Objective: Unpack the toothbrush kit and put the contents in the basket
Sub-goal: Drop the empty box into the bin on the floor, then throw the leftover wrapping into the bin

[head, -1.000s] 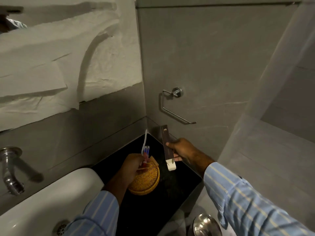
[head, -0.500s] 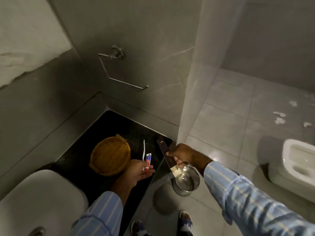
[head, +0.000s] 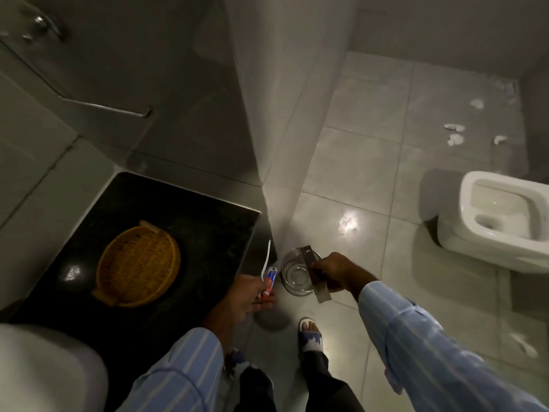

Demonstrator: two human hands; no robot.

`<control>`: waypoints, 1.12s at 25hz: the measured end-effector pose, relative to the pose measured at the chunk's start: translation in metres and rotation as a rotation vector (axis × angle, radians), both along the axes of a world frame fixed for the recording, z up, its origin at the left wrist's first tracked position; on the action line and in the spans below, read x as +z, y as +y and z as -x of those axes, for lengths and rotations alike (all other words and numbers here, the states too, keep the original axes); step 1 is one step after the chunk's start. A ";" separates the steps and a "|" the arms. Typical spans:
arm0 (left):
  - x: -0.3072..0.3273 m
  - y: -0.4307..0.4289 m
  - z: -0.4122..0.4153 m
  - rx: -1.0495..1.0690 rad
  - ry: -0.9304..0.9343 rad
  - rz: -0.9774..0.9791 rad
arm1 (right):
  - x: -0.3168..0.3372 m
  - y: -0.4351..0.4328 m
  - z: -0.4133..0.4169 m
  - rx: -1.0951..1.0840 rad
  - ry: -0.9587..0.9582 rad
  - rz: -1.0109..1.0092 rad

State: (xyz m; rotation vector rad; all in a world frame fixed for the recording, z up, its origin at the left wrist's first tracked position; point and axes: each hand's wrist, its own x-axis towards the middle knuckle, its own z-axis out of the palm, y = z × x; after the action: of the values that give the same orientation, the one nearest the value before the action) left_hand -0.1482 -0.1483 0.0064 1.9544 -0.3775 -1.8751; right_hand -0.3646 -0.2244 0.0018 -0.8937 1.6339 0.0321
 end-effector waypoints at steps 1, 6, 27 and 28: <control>-0.006 -0.003 0.005 -0.002 -0.001 -0.007 | -0.010 0.001 0.004 -0.022 -0.005 -0.013; -0.031 -0.011 0.018 -0.018 -0.001 -0.046 | -0.055 0.002 0.015 -0.059 -0.035 -0.090; -0.009 -0.033 -0.007 -0.411 -0.273 0.112 | -0.018 -0.037 -0.037 0.707 0.037 0.761; 0.003 -0.038 -0.014 -0.511 -0.347 0.175 | -0.003 -0.037 -0.049 0.826 -0.001 0.824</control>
State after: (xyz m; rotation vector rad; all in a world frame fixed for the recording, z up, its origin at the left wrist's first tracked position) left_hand -0.1345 -0.1864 0.0091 2.2018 -1.1999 -1.6856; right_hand -0.3156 -0.2618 -0.0011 -2.1517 1.1493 -0.0774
